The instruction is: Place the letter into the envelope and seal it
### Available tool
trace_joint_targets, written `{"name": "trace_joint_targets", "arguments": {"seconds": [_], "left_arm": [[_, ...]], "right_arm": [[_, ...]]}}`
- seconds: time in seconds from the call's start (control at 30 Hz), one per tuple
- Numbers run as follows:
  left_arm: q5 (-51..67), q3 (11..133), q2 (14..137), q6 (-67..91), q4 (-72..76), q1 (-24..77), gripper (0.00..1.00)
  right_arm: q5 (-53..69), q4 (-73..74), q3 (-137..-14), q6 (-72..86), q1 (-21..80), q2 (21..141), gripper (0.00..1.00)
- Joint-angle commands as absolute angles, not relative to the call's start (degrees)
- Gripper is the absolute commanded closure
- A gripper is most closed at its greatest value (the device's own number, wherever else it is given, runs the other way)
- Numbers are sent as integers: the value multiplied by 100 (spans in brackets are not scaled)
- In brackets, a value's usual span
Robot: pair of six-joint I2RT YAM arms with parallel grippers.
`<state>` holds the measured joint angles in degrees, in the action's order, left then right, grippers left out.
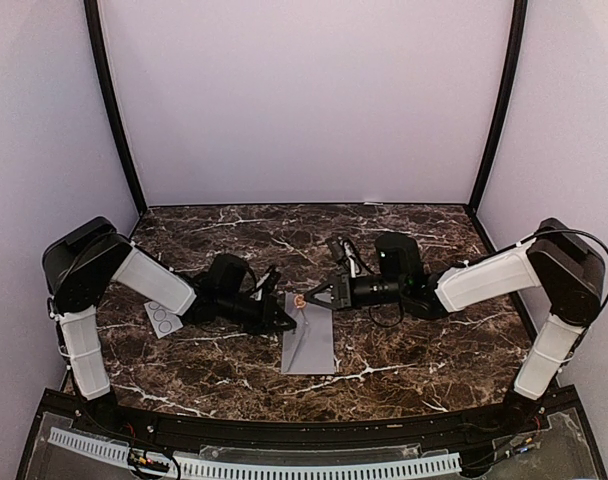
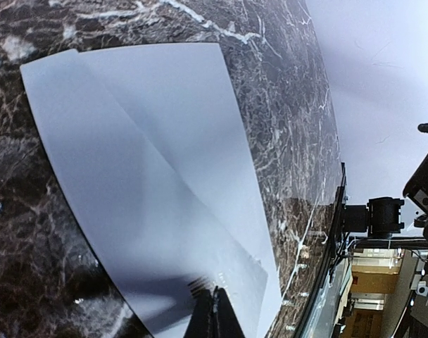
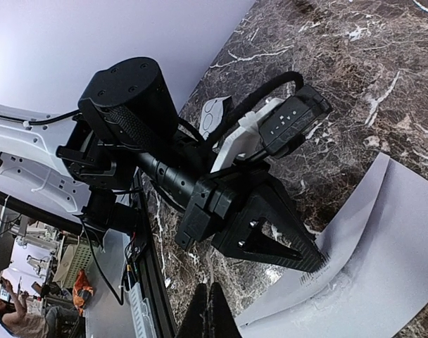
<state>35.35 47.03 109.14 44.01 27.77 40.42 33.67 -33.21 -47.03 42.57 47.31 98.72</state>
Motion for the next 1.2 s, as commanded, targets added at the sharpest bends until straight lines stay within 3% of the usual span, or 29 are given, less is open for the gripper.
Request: {"name": "trace_joint_targets", "arguments": {"seconds": [0.0, 1.17], "left_arm": [[3594, 4769, 11083, 4402, 3112, 4092, 100], [3305, 4677, 11315, 4114, 2735, 4155, 100]], "right_arm": [[3247, -3498, -4616, 4300, 4746, 9673, 100], [3275, -2759, -4848, 4738, 4579, 10840, 100]]}}
